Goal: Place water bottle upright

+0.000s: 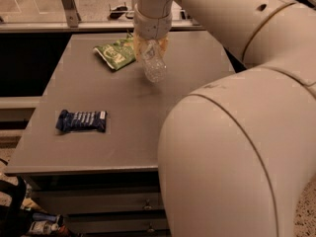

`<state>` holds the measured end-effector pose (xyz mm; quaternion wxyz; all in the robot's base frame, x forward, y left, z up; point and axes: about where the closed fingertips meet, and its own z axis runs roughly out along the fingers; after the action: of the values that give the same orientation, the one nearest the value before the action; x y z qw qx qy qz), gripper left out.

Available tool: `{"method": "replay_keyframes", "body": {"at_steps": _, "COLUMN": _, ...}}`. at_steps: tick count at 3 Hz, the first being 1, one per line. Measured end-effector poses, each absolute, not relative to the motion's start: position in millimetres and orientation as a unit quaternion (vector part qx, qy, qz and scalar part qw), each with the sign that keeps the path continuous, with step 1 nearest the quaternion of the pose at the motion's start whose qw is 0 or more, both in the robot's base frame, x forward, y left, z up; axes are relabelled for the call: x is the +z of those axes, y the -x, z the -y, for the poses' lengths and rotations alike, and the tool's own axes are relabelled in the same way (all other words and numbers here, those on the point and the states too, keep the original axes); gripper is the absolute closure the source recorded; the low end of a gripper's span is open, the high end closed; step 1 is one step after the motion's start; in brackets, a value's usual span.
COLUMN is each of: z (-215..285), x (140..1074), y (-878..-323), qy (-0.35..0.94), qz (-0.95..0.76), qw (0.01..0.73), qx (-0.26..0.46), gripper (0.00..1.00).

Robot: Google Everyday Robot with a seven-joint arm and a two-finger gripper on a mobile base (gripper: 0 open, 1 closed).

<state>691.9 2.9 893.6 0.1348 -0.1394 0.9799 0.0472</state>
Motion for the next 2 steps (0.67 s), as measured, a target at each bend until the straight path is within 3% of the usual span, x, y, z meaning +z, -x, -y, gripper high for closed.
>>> {"method": "replay_keyframes", "body": {"at_steps": 2, "z": 13.9, "x": 942.3, "y": -716.0, "qy": 0.219, "qz": -0.933, "qw": 0.256, "qx": 0.129, "gripper": 1.00}}
